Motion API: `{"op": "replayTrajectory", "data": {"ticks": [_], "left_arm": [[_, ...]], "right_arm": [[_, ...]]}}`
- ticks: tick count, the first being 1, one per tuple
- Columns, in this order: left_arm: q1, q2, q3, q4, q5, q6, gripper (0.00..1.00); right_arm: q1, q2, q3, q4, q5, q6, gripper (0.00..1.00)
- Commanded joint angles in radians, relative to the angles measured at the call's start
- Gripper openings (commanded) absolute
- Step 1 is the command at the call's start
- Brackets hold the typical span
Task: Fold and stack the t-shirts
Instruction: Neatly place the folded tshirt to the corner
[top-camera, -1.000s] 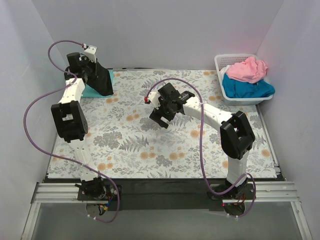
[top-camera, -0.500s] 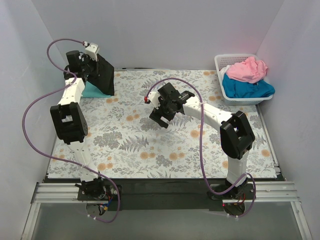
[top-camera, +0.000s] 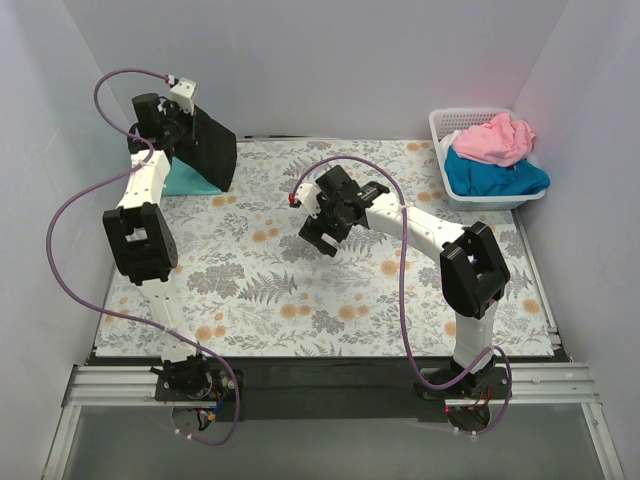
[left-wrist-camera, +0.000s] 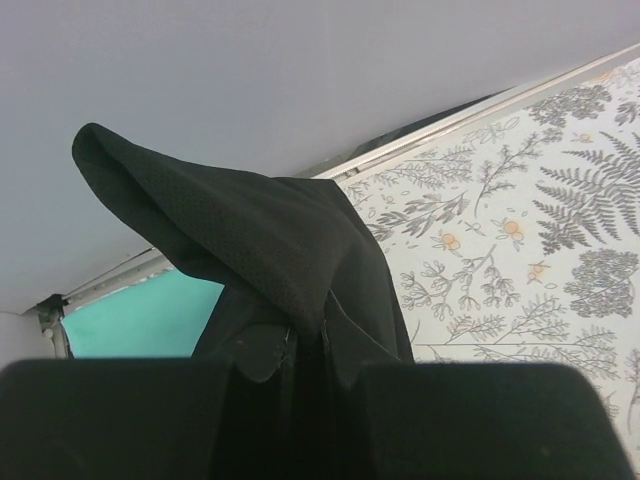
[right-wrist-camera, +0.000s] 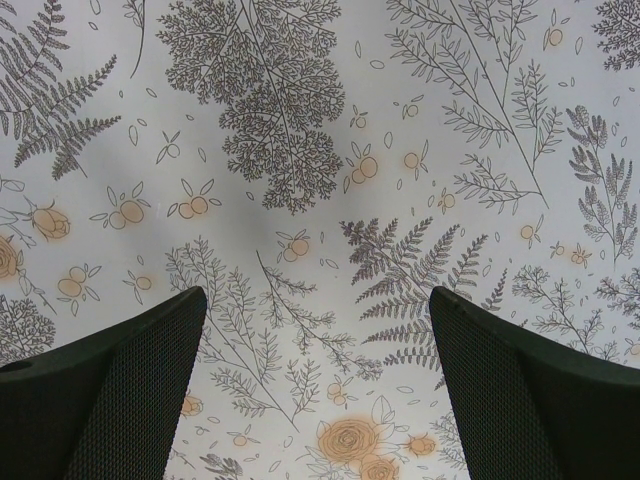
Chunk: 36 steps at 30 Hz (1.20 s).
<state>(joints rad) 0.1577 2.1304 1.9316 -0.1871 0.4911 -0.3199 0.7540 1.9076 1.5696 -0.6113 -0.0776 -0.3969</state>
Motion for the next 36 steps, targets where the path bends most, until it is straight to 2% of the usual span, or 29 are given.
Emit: {"op": "replayTrajectory", "data": {"ticks": [1,20,24,25,26,28,29,30,32,34,36], "left_arm": [[0.009,0.013,0.05,-0.014,-0.035,0.041,0.0],[0.072,0.172,0.19,-0.022,-0.094,0.179,0.0],[0.086,0.212,0.191,-0.009,-0.138,0.26,0.0],[0.086,0.221,0.19,0.003,-0.179,0.287,0.04],[0.091,0.232,0.188,0.021,-0.209,0.307,0.19],[0.109,0.269,0.194,0.082,-0.259,0.358,0.37],[0.118,0.287,0.216,0.087,-0.302,0.364,0.57],[0.137,0.304,0.277,0.084,-0.315,0.373,0.68],[0.169,0.342,0.332,0.084,-0.345,0.36,0.74],[0.184,0.326,0.372,0.069,-0.335,0.328,0.75],[0.195,0.275,0.342,0.061,-0.295,0.28,0.76]], "right_arm": [[-0.001,0.002,0.038,-0.008,0.004,-0.007,0.98],[-0.001,0.044,0.087,-0.047,-0.001,-0.008,0.98],[-0.001,0.045,0.09,-0.054,-0.001,-0.011,0.98],[-0.001,0.044,0.09,-0.056,-0.001,-0.013,0.98],[-0.001,0.042,0.09,-0.056,0.001,-0.014,0.98],[0.001,0.038,0.09,-0.061,0.004,-0.017,0.98],[-0.001,0.034,0.092,-0.062,0.007,-0.019,0.98],[-0.001,0.028,0.086,-0.064,0.01,-0.022,0.98],[-0.002,0.013,0.076,-0.061,0.019,-0.025,0.98],[-0.004,0.004,0.061,-0.061,0.015,-0.023,0.98],[-0.016,-0.008,0.052,-0.061,0.007,-0.019,0.98]]}}
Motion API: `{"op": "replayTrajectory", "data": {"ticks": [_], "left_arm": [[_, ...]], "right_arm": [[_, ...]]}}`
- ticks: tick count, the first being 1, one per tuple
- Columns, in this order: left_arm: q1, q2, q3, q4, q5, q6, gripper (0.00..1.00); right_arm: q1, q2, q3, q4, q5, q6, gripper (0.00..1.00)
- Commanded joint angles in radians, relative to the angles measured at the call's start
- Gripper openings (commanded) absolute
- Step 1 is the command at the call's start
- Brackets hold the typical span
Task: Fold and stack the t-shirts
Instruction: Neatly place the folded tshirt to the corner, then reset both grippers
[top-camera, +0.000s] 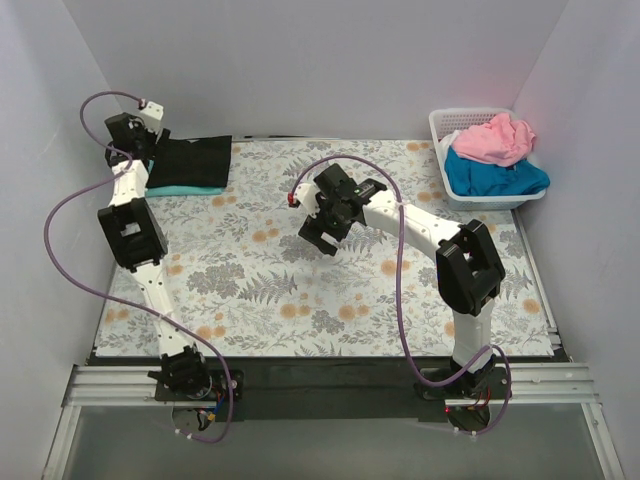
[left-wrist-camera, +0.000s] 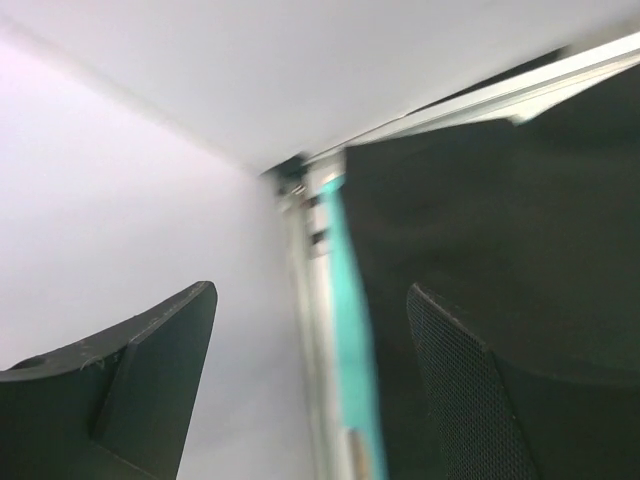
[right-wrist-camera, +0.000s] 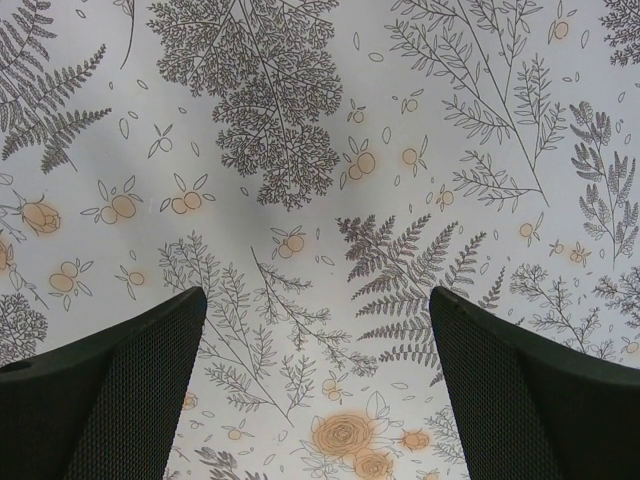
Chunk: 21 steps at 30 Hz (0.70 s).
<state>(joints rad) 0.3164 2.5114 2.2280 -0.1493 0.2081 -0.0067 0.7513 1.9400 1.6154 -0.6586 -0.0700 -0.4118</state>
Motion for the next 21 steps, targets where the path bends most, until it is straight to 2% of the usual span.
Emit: {"op": "replayTrajectory", "data": {"ticks": [1,4,6,9,13,16,21], "left_arm": [[0.036,-0.133,-0.015,0.022,0.0,-0.047,0.77],[0.033,-0.232,-0.082,-0.016,0.033,-0.123,0.77],[0.035,-0.258,-0.068,-0.073,0.049,-0.215,0.78],[0.03,-0.285,-0.024,-0.292,0.144,-0.294,0.79],[-0.005,-0.371,-0.082,-0.401,0.203,-0.394,0.81],[-0.066,-0.463,-0.166,-0.449,0.209,-0.446,0.82],[-0.243,-0.627,-0.399,-0.45,0.142,-0.51,0.83]], "right_arm": [[-0.018,-0.042,0.002,-0.012,-0.007,0.007,0.98],[-0.05,-0.053,0.0,-0.012,-0.043,0.027,0.98],[-0.079,-0.064,0.0,-0.012,-0.073,0.033,0.98],[-0.124,-0.085,-0.009,-0.012,-0.119,0.045,0.98],[-0.187,-0.119,-0.025,-0.015,-0.16,0.059,0.98],[-0.272,-0.15,-0.038,-0.022,-0.207,0.082,0.99],[-0.403,-0.225,-0.084,-0.041,-0.274,0.116,0.98]]}}
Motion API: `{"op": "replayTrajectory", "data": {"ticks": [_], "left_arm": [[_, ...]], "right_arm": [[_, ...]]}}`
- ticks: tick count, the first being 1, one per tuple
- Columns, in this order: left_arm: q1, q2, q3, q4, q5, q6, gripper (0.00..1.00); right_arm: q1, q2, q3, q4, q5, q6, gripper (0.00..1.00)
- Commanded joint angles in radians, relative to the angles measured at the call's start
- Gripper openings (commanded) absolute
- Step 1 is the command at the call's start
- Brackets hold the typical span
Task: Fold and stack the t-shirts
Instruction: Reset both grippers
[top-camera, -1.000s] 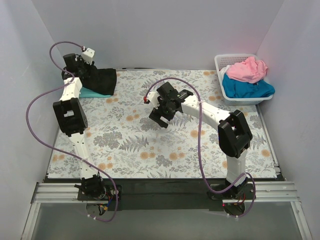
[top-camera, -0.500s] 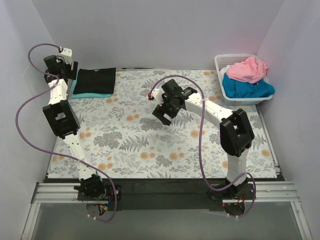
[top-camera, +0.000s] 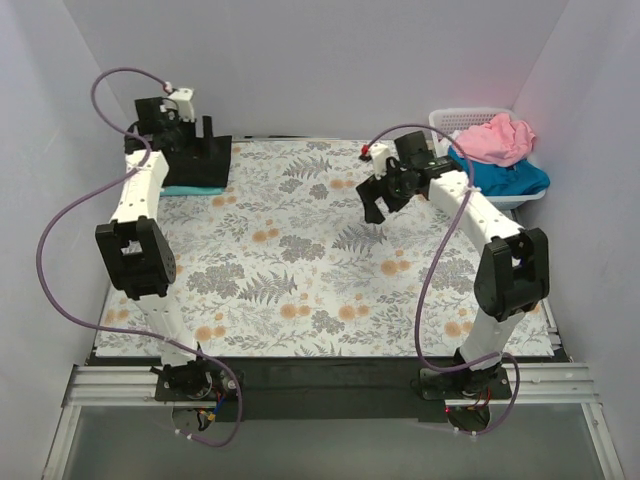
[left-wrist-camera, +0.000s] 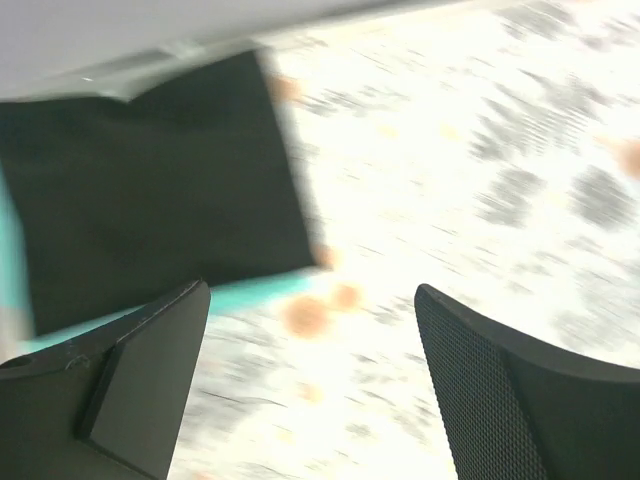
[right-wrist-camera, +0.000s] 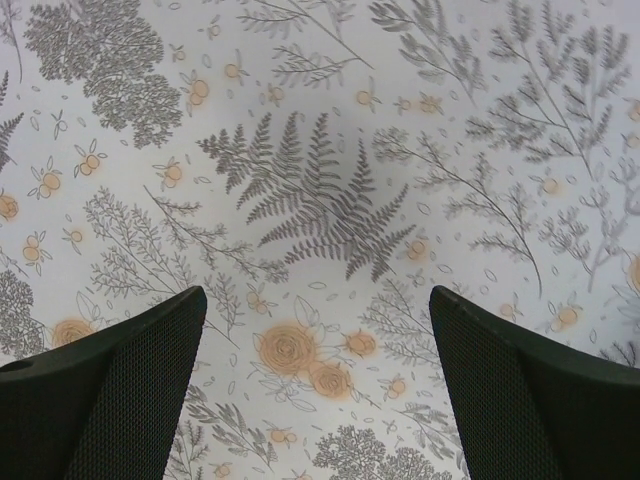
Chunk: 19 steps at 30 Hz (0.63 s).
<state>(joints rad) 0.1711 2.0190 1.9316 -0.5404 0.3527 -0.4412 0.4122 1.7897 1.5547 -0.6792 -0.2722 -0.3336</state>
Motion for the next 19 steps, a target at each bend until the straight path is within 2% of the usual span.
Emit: {"op": "replayTrajectory", "data": {"ticks": [1,6,10,14,19], "left_arm": [[-0.119,-0.185,-0.147,-0.058,0.0,-0.111,0.83],[-0.248,-0.322,-0.396,-0.012,0.015,-0.206,0.84],[-0.266,-0.402,-0.606,0.019,0.04,-0.269,0.84],[-0.268,-0.485,-0.748,0.042,0.034,-0.283,0.85],[-0.268,-0.563,-0.83,0.056,-0.015,-0.313,0.85]], "right_arm": [[-0.102,-0.087,-0.034,-0.025,-0.081,0.039,0.98],[-0.193,-0.188,-0.14,-0.025,-0.124,0.038,0.99],[-0.214,-0.257,-0.273,-0.023,-0.125,0.025,0.98],[-0.214,-0.311,-0.375,-0.019,-0.131,0.018,0.98],[-0.213,-0.357,-0.443,-0.019,-0.144,0.007,0.98]]}}
